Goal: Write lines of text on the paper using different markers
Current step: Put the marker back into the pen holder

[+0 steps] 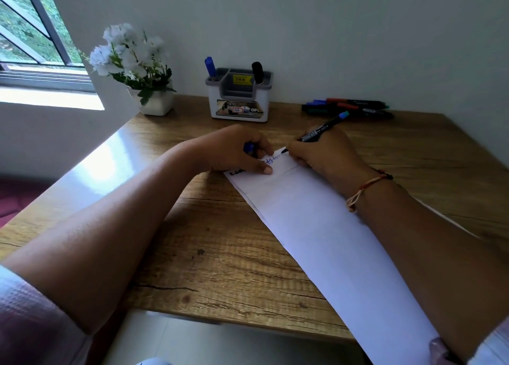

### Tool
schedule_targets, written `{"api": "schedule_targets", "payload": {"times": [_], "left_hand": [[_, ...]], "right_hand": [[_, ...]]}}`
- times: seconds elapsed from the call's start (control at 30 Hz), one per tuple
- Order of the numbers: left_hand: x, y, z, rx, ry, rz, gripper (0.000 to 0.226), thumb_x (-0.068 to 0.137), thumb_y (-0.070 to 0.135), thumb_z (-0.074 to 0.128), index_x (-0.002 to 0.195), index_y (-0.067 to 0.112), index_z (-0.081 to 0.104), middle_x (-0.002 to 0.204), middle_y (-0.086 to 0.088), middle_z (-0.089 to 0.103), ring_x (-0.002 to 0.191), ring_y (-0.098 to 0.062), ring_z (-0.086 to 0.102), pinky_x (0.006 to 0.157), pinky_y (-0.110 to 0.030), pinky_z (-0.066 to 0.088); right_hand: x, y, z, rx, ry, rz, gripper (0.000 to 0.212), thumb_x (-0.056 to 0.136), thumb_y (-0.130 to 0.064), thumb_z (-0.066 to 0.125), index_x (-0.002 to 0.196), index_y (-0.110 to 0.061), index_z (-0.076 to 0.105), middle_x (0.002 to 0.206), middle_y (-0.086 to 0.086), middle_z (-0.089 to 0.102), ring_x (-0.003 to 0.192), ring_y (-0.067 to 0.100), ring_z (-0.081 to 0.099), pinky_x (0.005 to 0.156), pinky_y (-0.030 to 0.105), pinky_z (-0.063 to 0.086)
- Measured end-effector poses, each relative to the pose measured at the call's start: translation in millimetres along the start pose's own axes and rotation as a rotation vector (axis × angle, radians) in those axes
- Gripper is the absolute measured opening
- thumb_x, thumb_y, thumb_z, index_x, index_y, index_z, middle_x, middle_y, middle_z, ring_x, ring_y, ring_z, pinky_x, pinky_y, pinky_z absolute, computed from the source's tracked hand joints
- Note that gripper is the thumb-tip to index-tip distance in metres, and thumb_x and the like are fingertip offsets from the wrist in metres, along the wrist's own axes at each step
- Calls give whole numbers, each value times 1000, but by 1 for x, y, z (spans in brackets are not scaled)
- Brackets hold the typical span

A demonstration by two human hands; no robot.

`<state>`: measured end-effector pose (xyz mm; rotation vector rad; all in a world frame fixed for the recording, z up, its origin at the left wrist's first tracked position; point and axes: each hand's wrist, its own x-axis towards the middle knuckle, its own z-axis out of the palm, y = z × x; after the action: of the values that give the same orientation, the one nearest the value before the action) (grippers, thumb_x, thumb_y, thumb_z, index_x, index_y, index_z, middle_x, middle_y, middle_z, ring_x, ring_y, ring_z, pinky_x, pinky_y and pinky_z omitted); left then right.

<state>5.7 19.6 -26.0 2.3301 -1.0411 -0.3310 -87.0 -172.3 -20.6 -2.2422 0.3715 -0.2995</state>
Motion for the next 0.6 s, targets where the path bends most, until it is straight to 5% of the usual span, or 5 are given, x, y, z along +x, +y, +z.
{"api": "schedule_targets", "payload": {"times": [0.13, 0.27, 0.43, 0.6], "left_hand": [[0, 0, 0, 13, -6, -2, 38, 76, 43, 81, 111, 40, 68, 95, 17, 60, 77, 18, 52, 58, -1, 39], [0, 1, -1, 31, -15, -17, 37, 76, 45, 80, 110, 43, 65, 97, 17, 61, 83, 11, 53, 66, -15, 38], [-2, 5, -1, 25, -17, -33, 32, 74, 48, 81, 101, 49, 64, 100, 18, 62, 88, 1, 56, 70, -17, 40], [-4, 7, 1, -1, -12, -37, 35, 74, 46, 82, 104, 46, 65, 102, 16, 63, 92, -5, 58, 72, -18, 43]], "right_hand": [[0, 0, 0, 13, -6, -5, 22, 81, -26, 67, 90, -6, 71, 85, 13, 70, 79, 25, 65, 73, 41, 57], [-4, -2, 0, 15, -85, -71, 19, 81, -26, 68, 86, -8, 73, 75, 6, 69, 67, 14, 60, 51, 21, 44], [1, 0, 0, -4, -17, -28, 15, 84, -28, 68, 85, -13, 64, 76, 1, 59, 70, 14, 55, 58, 27, 41], [1, 3, 0, 52, 4, -8, 13, 85, -26, 66, 82, -13, 65, 66, -1, 60, 57, 8, 54, 49, 22, 39]]}}
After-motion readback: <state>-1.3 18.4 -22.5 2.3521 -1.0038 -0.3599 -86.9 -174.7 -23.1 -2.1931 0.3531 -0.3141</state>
